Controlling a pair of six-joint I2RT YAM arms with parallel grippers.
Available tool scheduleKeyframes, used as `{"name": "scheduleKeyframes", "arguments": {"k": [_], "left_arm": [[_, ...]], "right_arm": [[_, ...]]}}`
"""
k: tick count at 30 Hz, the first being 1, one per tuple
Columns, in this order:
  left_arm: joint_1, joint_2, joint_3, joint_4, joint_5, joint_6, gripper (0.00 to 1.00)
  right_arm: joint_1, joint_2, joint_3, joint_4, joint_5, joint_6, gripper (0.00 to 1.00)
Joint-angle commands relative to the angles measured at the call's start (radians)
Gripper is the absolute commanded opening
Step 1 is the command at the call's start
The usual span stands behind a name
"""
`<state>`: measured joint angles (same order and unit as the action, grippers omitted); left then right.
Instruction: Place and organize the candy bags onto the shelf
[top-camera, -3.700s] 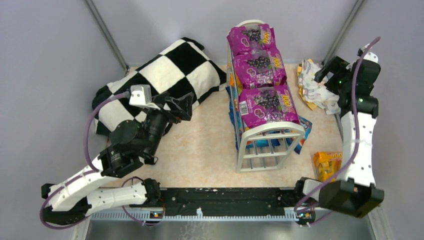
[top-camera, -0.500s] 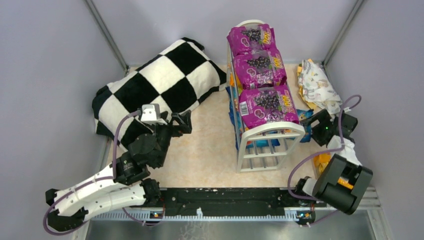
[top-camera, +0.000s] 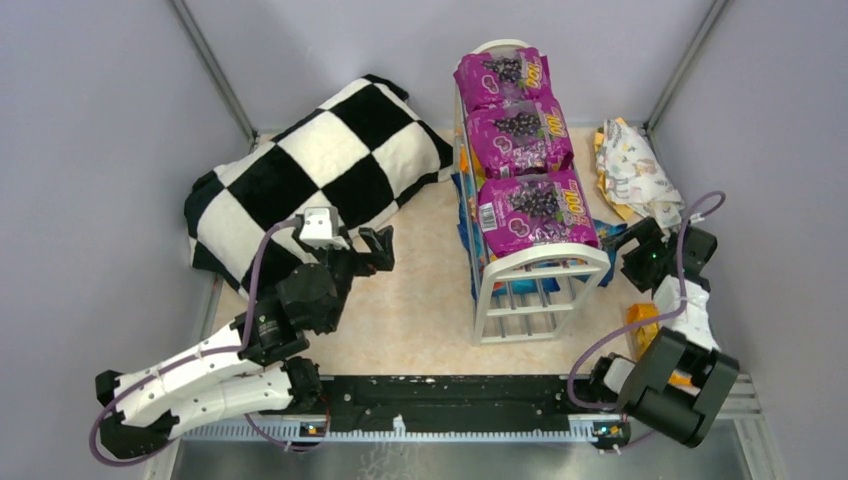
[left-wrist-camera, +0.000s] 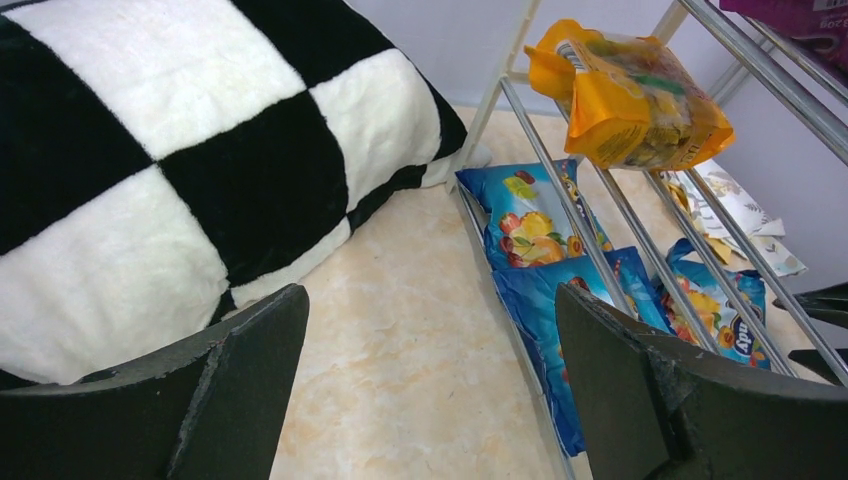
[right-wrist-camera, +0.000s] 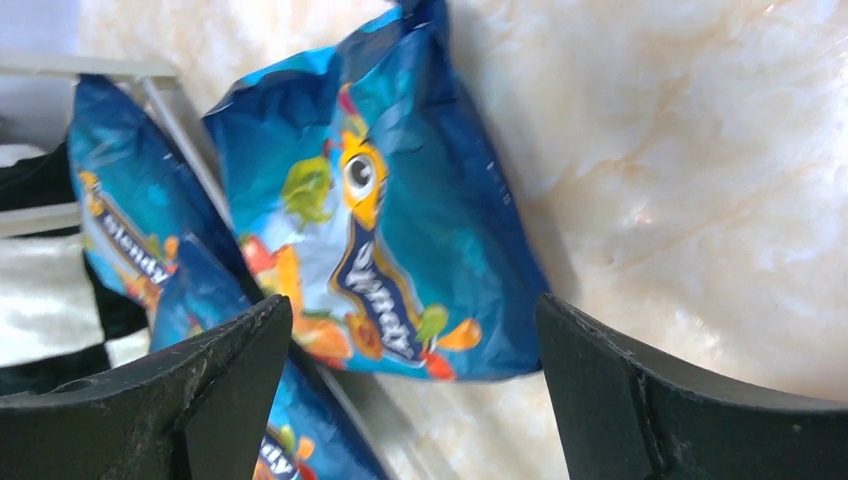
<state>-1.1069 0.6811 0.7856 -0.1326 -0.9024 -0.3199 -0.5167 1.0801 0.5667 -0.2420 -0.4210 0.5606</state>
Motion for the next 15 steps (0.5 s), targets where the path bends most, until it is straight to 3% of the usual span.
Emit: {"name": "scheduleKeyframes", "arguments": {"k": [1, 11, 15], "left_arm": [[0.004, -0.039, 0.039, -0.039, -0.015, -0.055, 0.98], [0.004, -0.101, 0.025, -0.09, -0.064, -0.079, 0.98], [0.003, -0.083, 0.026, -0.068, -0.051, -0.062, 0.98]], "right_arm": [[-0.01, 0.152, 0.054, 0.126, 0.043, -0.015, 0.9], [-0.011, 0.338, 0.005, 0.302, -0.023, -0.068, 0.77], [0.001, 0.393, -0.009, 0.319, 0.004, -0.081, 0.78]]}}
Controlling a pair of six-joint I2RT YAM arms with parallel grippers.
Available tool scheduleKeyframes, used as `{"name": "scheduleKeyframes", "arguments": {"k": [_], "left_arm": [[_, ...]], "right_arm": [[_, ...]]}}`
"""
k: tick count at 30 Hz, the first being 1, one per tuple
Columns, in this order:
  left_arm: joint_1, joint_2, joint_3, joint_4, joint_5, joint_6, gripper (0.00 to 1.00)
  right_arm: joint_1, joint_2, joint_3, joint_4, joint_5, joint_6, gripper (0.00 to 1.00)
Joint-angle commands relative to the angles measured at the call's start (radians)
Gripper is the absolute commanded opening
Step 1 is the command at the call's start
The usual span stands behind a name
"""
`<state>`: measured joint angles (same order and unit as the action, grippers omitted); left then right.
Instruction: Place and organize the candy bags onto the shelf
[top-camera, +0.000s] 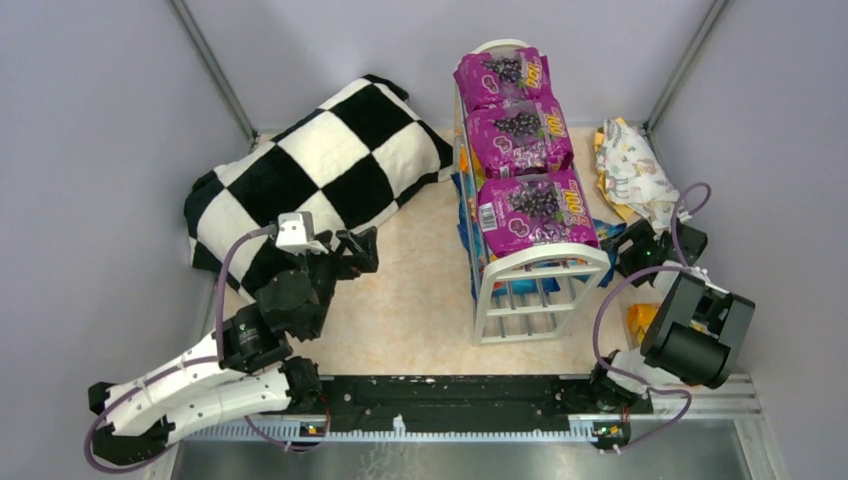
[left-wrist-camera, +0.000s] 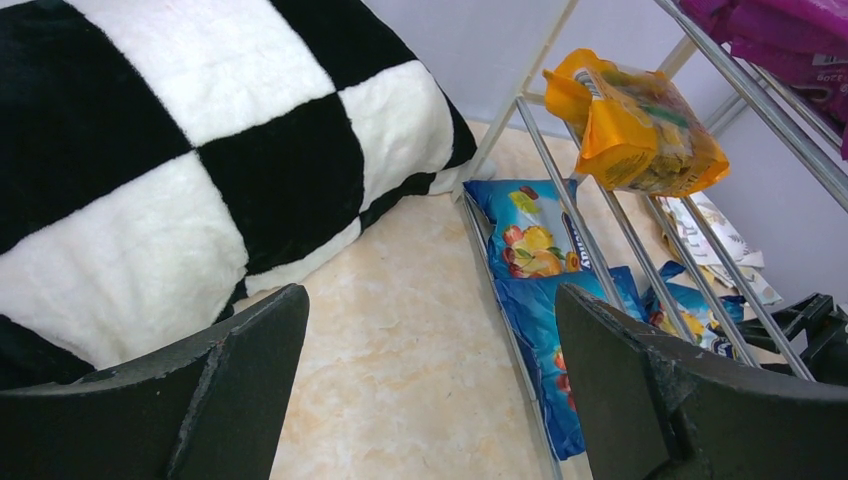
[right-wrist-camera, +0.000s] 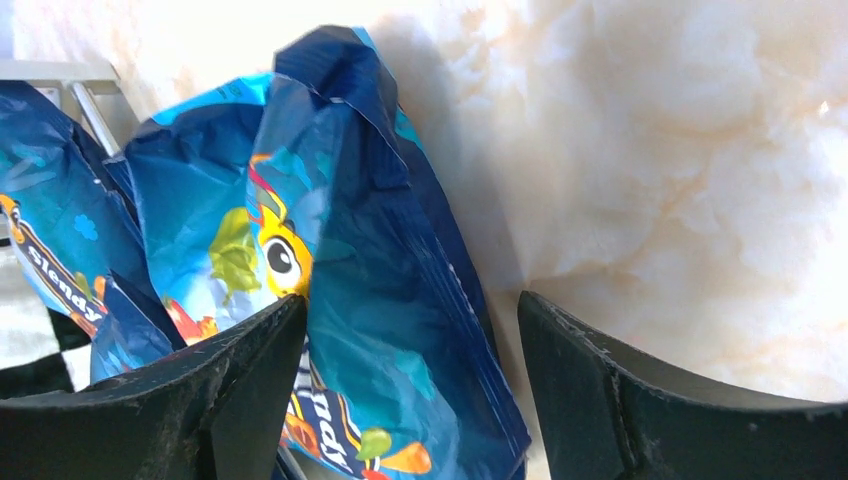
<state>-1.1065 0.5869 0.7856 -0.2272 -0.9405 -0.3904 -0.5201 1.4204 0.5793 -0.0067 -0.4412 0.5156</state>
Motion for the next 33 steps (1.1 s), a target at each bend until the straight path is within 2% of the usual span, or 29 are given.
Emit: {"name": "scheduleKeyframes", "arguments": {"k": [1, 4, 8, 18, 23, 24, 29, 33], "left_arm": [[0.003, 0.016, 0.027, 0.03, -0.01, 0.011, 0.98], [0.003, 0.034, 0.035, 0.031, -0.003, 0.015, 0.98], [0.004, 0.039, 0.039, 0.027, 0.003, 0.012, 0.99], [0.003, 0.063, 0.043, 0.026, 0.014, -0.013, 0.98], [0.004, 0.094, 0.056, 0.029, 0.033, -0.023, 0.98], [0.005, 0.098, 0.056, 0.029, 0.035, -0.024, 0.98], [0.004, 0.097, 0.055, 0.028, 0.039, -0.034, 0.98], [0.005, 0.094, 0.057, 0.022, 0.041, -0.044, 0.98]], "right_arm": [[0.005, 0.067, -0.03, 0.102, 0.01, -0.03, 0.79], [0.006, 0.101, -0.066, 0.199, -0.073, 0.008, 0.77], [0.012, 0.112, -0.072, 0.231, -0.118, 0.032, 0.67], [0.011, -0.133, -0.004, 0.072, -0.056, 0.065, 0.19], [0.011, -0.222, 0.075, -0.034, -0.055, 0.086, 0.02], [0.01, -0.241, 0.096, -0.056, -0.065, 0.09, 0.0], [0.007, -0.315, 0.192, -0.128, -0.104, 0.119, 0.0], [0.007, -0.321, 0.261, -0.141, -0.204, 0.162, 0.0]]}}
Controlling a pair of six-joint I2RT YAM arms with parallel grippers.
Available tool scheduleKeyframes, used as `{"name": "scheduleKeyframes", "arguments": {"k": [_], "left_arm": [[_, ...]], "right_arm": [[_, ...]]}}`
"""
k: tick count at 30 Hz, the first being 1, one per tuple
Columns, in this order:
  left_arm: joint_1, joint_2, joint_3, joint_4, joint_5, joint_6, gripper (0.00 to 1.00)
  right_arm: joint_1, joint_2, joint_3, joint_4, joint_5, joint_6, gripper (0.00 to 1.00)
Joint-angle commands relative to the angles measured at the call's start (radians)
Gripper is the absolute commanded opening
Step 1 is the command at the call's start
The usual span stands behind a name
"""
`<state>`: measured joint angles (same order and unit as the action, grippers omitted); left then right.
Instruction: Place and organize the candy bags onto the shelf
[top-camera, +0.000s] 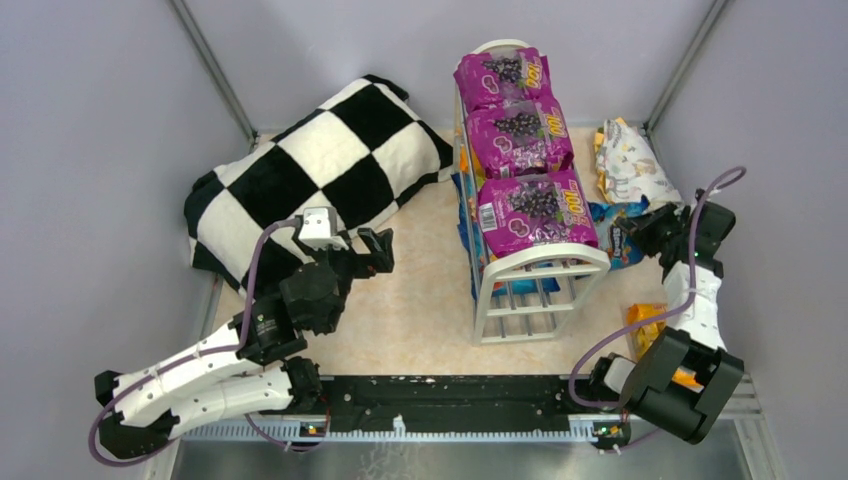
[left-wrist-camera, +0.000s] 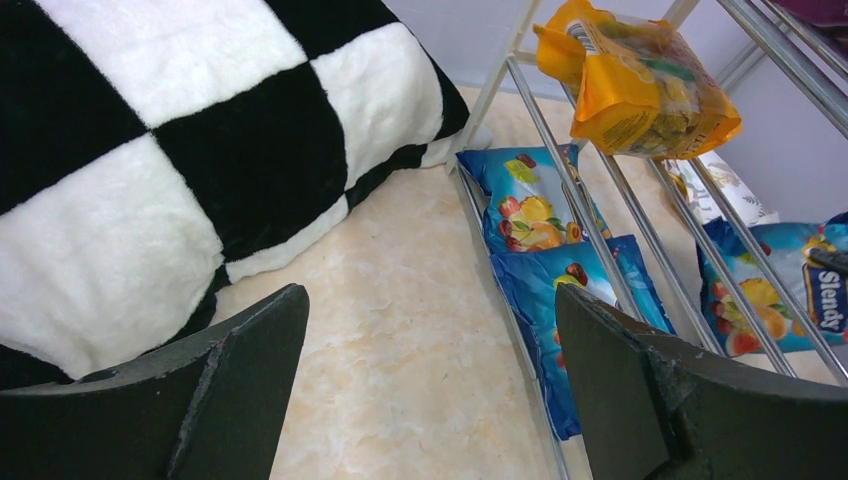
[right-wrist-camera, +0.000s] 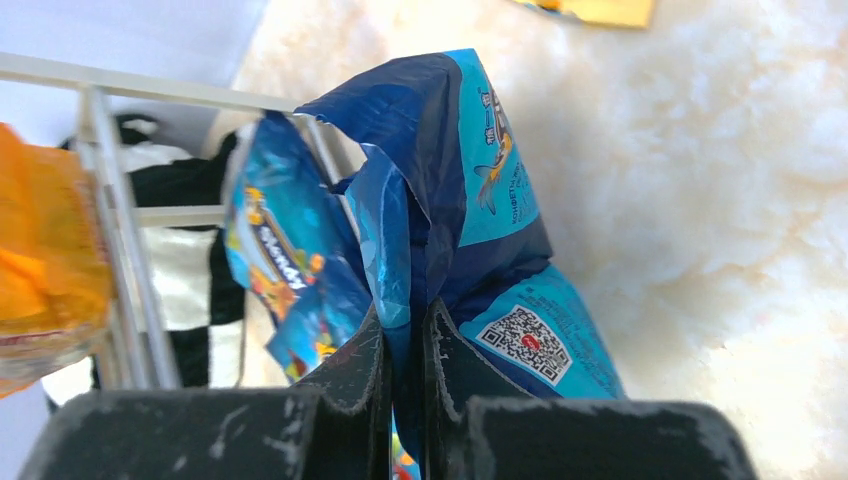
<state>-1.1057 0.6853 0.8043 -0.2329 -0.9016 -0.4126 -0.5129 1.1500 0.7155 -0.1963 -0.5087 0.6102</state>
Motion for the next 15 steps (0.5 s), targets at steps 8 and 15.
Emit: {"name": "scheduleKeyframes", "arguments": {"k": [8, 15], "left_arm": [[0.004, -0.021, 0.034, 0.005, 0.001, -0.051, 0.98], [0.004, -0.023, 0.027, 0.005, 0.007, -0.066, 0.98]], "right_arm": [[-0.001, -0.001, 0.16, 0.167, -0.377, 0.303, 0.0], [0.046, 0.008, 0.118, 0.311, -0.486, 0.53, 0.0]]}}
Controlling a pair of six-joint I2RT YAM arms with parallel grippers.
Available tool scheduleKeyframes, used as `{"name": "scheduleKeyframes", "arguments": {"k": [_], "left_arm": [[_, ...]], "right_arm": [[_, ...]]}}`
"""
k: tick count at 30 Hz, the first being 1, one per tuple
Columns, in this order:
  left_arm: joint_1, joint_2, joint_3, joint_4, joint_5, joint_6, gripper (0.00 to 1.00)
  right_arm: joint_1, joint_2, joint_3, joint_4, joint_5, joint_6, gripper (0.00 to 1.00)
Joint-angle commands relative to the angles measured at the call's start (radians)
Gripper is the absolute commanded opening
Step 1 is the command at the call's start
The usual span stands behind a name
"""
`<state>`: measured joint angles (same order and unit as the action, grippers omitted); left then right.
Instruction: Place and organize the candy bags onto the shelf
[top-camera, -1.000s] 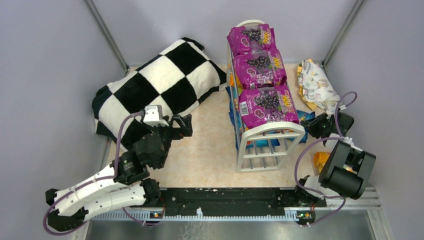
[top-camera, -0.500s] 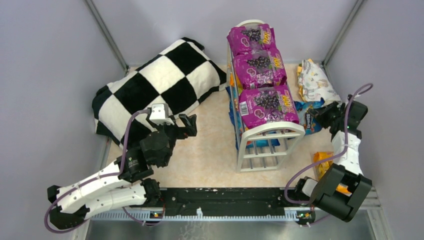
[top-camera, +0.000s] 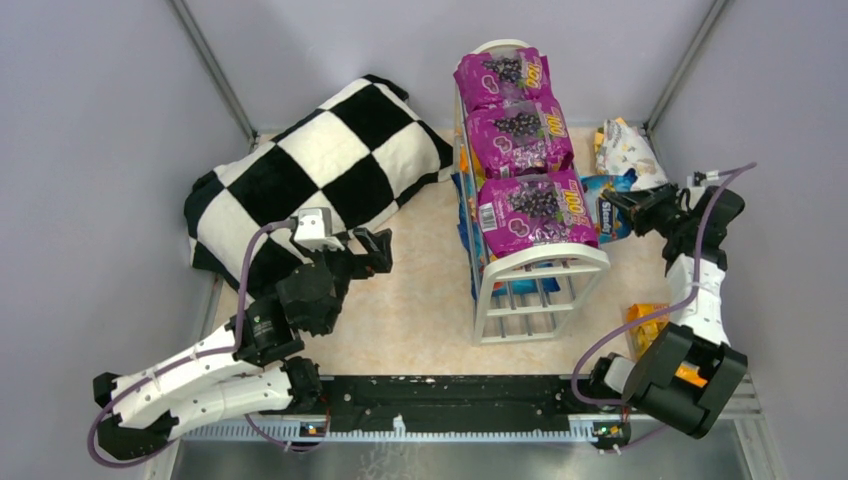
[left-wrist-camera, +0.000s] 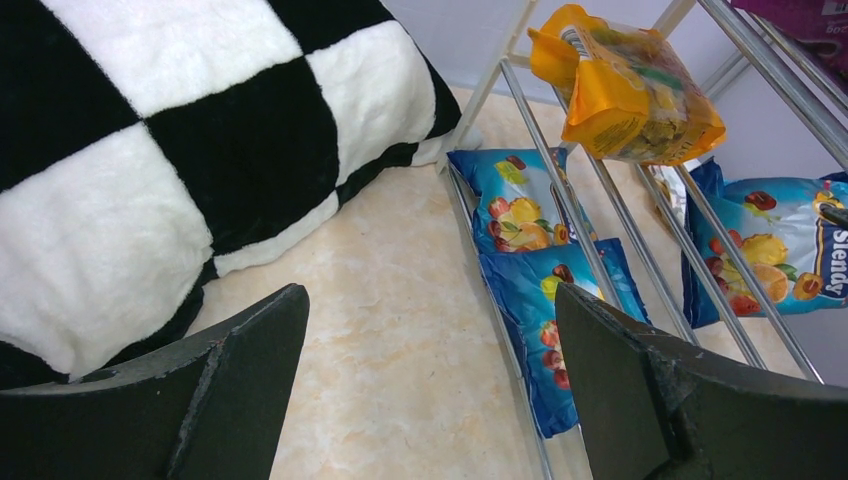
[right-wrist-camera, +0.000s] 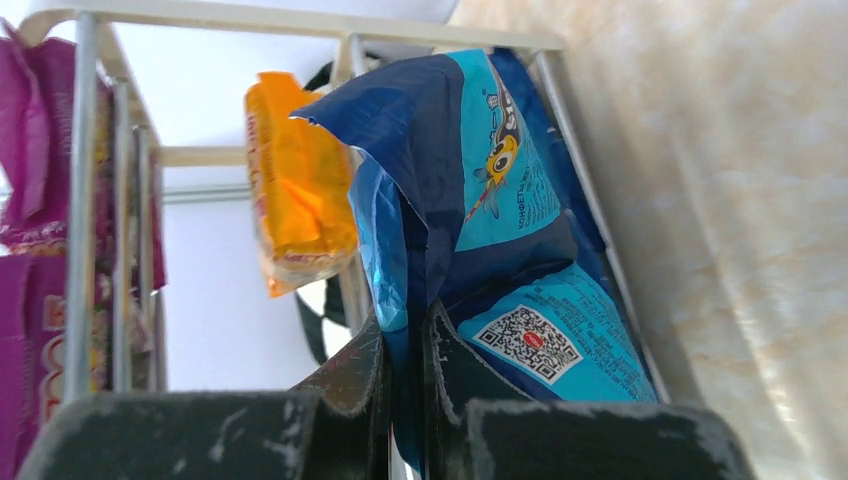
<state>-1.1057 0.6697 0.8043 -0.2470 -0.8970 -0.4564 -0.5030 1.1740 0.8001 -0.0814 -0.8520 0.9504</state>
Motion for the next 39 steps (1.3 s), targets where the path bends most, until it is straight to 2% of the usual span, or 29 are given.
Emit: {"name": "scheduleKeyframes", "arguments": {"k": [1, 5, 17, 28, 31, 35, 39], "left_arm": [[0.004, -0.006, 0.031, 0.018, 0.004, -0.022, 0.98], [0.004, -0.004, 0.038, 0.004, 0.001, -0.021, 0.98], [0.004, -0.027, 0.0, -0.013, -0.007, -0.089, 0.98], [0.005, -0.006, -0.029, 0.003, 0.01, -0.101, 0.98], [0.01, 0.02, -0.066, 0.017, 0.071, -0.146, 0.98], [0.055, 0.072, -0.12, 0.041, 0.239, -0.227, 0.98], [0.217, 0.128, -0.189, 0.103, 0.53, -0.324, 0.98]], "right_arm": [[0.056, -0.006, 0.033, 0.194, -0.151, 0.203, 0.0], [0.136, 0.048, 0.015, 0.219, -0.219, 0.268, 0.0], [0.303, 0.112, -0.133, 0.252, -0.244, 0.315, 0.0], [0.313, 0.136, -0.227, 0.29, -0.297, 0.364, 0.0], [0.314, 0.165, -0.25, 0.227, -0.305, 0.284, 0.0], [0.328, 0.184, -0.272, 0.154, -0.306, 0.182, 0.0], [0.366, 0.201, -0.27, 0.11, -0.322, 0.106, 0.0]]}}
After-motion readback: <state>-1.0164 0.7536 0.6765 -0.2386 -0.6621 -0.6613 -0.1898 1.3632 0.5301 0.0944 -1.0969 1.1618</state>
